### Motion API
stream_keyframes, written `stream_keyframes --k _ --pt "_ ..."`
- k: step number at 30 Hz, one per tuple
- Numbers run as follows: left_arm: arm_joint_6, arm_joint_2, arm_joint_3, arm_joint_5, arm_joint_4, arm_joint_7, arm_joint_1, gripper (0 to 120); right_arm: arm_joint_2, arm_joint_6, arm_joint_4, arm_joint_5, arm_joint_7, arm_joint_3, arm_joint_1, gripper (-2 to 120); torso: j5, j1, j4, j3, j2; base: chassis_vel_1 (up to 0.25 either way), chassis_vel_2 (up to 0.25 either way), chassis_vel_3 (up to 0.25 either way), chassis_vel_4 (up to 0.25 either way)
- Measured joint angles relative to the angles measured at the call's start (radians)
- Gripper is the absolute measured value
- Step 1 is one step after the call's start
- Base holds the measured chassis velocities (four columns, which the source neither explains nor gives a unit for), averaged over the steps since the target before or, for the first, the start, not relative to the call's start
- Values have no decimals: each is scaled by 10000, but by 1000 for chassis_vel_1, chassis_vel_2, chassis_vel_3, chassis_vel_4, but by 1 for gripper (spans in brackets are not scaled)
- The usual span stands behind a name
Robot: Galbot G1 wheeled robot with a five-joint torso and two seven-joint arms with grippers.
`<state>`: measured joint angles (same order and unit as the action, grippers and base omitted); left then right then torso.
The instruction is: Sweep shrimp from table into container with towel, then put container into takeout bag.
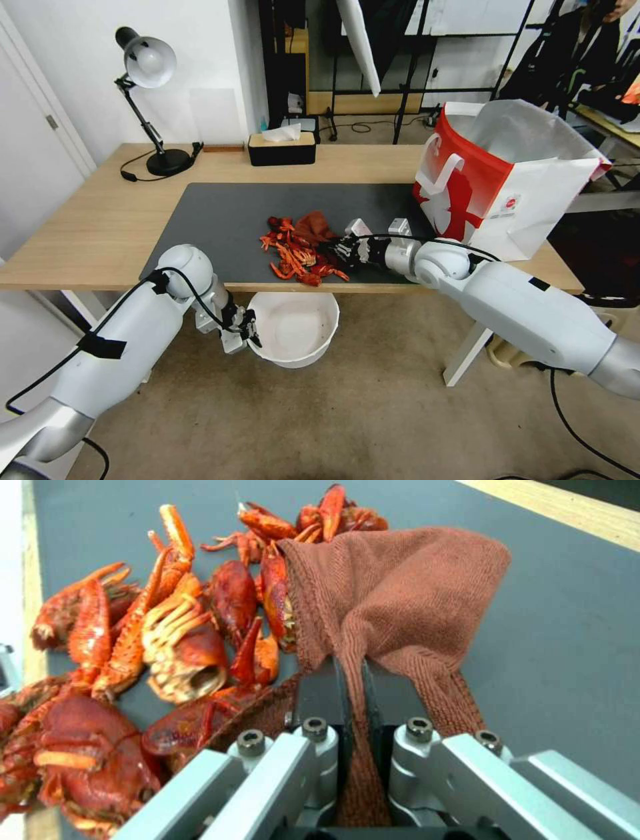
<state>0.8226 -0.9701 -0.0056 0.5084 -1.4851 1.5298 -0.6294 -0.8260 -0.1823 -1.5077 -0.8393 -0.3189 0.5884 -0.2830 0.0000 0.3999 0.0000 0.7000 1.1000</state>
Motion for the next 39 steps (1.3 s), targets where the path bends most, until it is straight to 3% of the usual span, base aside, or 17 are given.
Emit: stream_keyframes --k 39 --pt "0 -106 62 55 -10 1 47 0 711 -103 -1736 -259 423 4 -603 2 0 1 0 0 -3 0 0 0 0"
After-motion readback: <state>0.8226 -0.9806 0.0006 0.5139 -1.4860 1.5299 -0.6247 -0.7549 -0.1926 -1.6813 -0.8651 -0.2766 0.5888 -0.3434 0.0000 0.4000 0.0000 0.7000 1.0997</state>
